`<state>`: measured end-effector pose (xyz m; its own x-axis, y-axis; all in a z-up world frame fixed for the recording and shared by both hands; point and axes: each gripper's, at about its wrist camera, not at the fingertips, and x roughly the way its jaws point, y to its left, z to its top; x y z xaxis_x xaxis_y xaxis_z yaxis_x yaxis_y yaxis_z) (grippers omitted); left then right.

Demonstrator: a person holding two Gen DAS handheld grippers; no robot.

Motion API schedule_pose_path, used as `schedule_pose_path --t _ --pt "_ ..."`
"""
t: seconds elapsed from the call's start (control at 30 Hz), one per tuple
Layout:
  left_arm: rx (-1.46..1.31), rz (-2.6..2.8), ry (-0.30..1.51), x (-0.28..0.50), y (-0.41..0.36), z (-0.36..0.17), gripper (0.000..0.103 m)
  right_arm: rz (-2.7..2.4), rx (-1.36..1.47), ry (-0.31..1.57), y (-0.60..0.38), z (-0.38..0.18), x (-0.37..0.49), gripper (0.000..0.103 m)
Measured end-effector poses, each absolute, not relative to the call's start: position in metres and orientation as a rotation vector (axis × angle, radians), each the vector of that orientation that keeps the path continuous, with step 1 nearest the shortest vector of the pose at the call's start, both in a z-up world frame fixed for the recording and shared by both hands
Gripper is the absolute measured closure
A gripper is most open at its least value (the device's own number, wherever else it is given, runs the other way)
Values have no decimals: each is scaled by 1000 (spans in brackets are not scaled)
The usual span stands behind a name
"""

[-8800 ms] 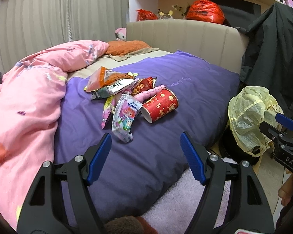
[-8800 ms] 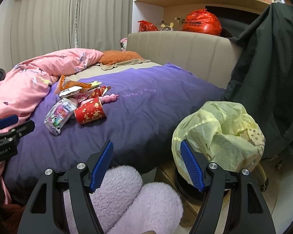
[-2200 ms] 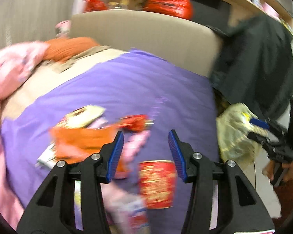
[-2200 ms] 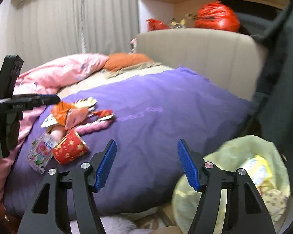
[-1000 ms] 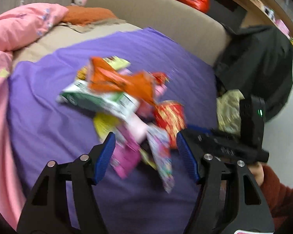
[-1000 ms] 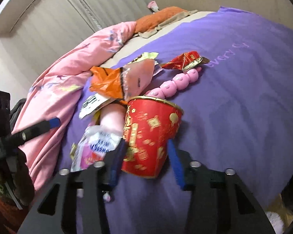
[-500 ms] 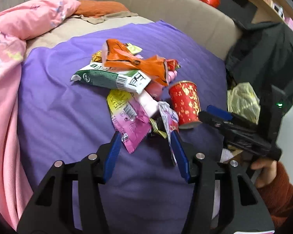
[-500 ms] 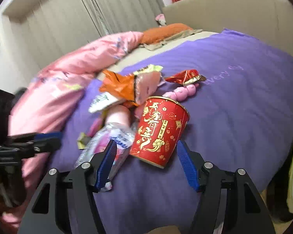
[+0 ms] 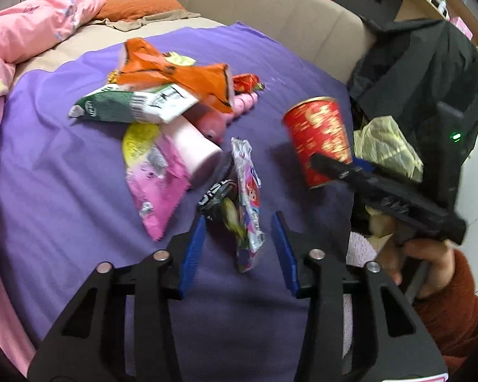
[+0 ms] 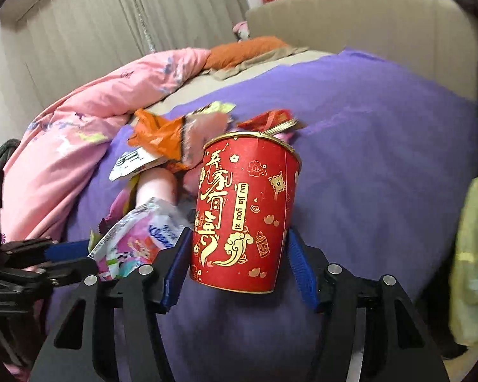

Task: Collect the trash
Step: 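Grasp the pink Kleenex tissue pack with the left tool while the right tool holds the red cup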

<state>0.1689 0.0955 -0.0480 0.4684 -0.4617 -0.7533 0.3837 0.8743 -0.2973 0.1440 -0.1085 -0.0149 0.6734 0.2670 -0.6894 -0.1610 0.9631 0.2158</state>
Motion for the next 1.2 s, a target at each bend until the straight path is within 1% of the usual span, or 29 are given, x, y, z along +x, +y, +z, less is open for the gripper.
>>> schedule_pose_path --t 0.03,0.07,0.1,0.2,0.33,0.47,0.6,0.77,0.83,0.97,1.07,1.1,1.13,1.17,1.2 --pt "-74 -512 952 168 91 -49 70 255 158 798 -116 -13 141 47" --pt "-62 -503 951 168 88 -51 74 266 166 801 -120 -12 139 47" --pt "-52 -494 952 167 85 -52 74 263 167 800 -124 -11 136 47" --pt "-30 -505 960 163 77 -51 75 217 129 781 -133 -8 128 47" --pt "-32 -665 951 157 68 -35 75 196 108 756 -143 -4 118 47" --pt "23 -653 886 152 57 -21 75 192 143 744 -156 -3 111 47" --pt "18 -640 911 154 49 -27 75 194 151 734 -162 -3 104 47" --pt "78 -662 959 148 31 -41 74 162 141 724 -169 -2 96 47" --pt "57 -648 986 149 28 -48 69 153 153 714 -177 -1 92 47" --pt "34 -599 1003 151 26 -64 56 143 170 694 -188 2 87 47" --pt "35 -562 1029 156 15 -77 55 137 169 689 -194 3 82 47" --pt "25 -563 1052 158 11 -80 59 135 167 688 -195 3 81 47" --pt "18 -563 1069 158 7 -82 66 129 160 687 -197 4 79 47" --pt "19 -567 1077 157 2 -83 84 125 154 685 -199 5 77 47" --pt "25 -570 1083 156 -2 -84 88 118 146 680 -201 6 75 47"
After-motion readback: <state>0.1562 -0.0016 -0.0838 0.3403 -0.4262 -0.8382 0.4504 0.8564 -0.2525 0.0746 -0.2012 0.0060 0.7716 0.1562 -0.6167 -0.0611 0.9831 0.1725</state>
